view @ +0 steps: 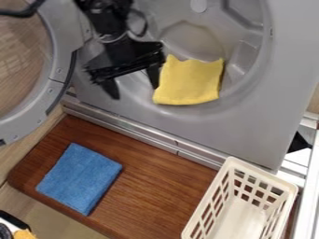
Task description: Take the yellow cloth out of the washing machine and put it inside the basket
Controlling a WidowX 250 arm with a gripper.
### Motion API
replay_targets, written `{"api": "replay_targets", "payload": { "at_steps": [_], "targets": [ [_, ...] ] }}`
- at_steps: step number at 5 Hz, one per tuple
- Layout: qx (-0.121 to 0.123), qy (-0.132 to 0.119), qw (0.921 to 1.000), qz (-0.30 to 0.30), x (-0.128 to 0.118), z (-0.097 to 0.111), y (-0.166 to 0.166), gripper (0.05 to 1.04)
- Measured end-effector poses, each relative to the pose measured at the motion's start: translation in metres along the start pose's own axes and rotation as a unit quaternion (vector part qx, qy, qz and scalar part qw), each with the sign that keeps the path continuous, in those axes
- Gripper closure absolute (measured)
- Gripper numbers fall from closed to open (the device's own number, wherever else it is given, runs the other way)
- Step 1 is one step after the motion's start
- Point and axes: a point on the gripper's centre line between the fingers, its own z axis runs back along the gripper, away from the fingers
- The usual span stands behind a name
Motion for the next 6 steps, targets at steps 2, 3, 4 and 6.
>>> {"api": "replay_targets", "payload": {
  "at_steps": [2,3,4,6],
  "targets": [
    [-0.033,0.003,0.9993,-0.018,0.011,-0.023,-0.039,0.085],
    [-0.039,-0.005,0.9985,-0.038,0.007,-0.039,-0.050,0.085],
    [-0.030,-0.012,0.9982,-0.051,0.008,-0.055,-0.051,0.085],
    [-0.015,-0.021,0.9986,-0.046,0.009,-0.067,-0.047,0.422]
  ]
}}
